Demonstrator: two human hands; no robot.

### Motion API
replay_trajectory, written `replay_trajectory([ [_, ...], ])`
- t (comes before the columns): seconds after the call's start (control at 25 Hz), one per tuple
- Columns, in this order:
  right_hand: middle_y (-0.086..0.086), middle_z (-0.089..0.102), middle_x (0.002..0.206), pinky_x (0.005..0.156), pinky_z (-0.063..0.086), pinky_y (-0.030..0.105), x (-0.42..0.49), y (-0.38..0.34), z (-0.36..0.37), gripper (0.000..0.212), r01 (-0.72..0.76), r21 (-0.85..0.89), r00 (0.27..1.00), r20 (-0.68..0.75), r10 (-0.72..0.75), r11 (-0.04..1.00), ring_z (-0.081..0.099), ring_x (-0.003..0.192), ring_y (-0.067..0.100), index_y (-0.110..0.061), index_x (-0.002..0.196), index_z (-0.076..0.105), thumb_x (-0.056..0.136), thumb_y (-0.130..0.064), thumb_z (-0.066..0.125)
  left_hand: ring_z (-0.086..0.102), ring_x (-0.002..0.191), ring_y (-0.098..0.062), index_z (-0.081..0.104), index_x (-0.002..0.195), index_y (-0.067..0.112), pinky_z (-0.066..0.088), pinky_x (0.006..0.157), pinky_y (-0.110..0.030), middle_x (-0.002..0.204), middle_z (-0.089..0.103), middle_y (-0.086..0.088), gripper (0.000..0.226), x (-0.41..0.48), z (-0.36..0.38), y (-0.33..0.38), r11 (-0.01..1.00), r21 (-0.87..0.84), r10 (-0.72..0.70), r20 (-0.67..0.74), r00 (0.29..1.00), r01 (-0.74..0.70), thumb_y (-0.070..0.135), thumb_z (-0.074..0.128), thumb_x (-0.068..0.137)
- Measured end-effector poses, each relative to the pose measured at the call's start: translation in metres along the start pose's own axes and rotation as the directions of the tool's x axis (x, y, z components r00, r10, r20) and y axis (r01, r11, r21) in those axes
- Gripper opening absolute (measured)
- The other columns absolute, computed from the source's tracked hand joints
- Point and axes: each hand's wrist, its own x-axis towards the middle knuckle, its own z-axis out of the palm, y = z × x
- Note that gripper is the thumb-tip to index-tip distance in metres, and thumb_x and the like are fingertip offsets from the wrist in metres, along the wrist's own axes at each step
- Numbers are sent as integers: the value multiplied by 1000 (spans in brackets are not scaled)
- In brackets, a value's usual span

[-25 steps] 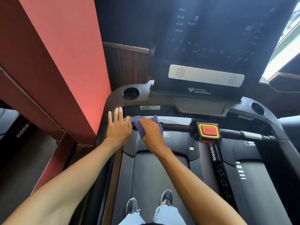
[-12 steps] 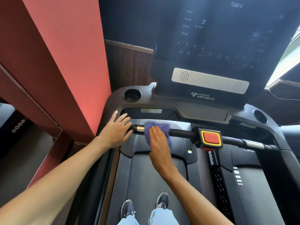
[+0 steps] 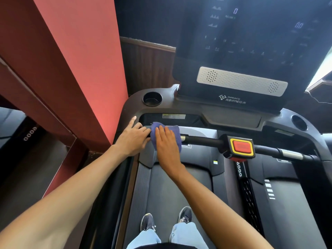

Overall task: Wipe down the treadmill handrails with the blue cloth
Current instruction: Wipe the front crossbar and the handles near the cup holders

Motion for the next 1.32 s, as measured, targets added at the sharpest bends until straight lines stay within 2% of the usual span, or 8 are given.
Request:
replay_trajectory([
  [0.08,20,65,117,96,53,43,6,26,-12,49,-122,-51,992,29,123,991,63,107,36,2,124,50,79,-10,67,64,102,-27,66,115,16,24,122,-58,102,72,-1,30,0,1,0,1000,-7,-2,-24,1000,2,39,53,98],
  [0.24,21,52,145,114,35,55,-27,22,-5,61,-79,-136,996,-46,73,988,48,135,45,2,143,48,85,-4,31,64,100,-27,66,113,17,25,122,-59,98,72,2,27,1,3,0,1000,-25,1,-43,999,-3,37,55,98],
  [0.4,17,43,153,118,31,50,8,8,-9,61,58,35,990,124,-62,998,42,139,40,-13,151,38,92,-15,52,63,102,-25,67,107,14,20,124,-56,96,71,1,41,0,2,-2,997,-66,-29,3,1000,30,36,34,97],
  [0.6,8,70,95,83,49,40,-1,30,-27,35,50,416,996,-90,-13,908,62,90,28,-11,100,69,87,-18,37,63,107,-24,68,106,17,29,120,-54,101,70,0,22,-1,0,0,985,-168,-46,-100,994,29,34,58,95],
  [0.72,8,72,88,67,41,33,19,38,-46,27,-213,597,967,13,256,773,61,81,27,-16,99,67,100,-28,43,58,116,-30,64,115,15,40,107,-47,121,64,-4,29,5,-2,-7,900,-394,-283,-203,937,187,32,57,92],
  [0.96,-1,65,92,69,46,14,100,53,-68,5,-302,827,857,18,516,473,62,80,7,-17,102,59,98,-20,59,24,144,-32,38,149,23,33,110,-58,161,29,1,46,76,-21,-36,639,-430,-604,232,762,638,35,35,105],
  [1.12,5,53,92,66,41,14,158,42,-56,14,-235,776,911,-32,410,585,49,73,7,-14,88,49,92,-5,59,15,150,-34,26,157,30,28,114,-62,167,18,4,49,86,-10,-35,654,-378,-631,207,748,655,33,27,108],
  [1.32,11,65,101,68,41,34,199,29,-36,11,70,188,994,64,-83,980,56,93,27,-6,93,69,84,-5,63,20,148,-37,26,157,28,36,106,-61,166,22,2,50,87,2,-34,691,-308,-647,143,749,655,34,30,107],
])
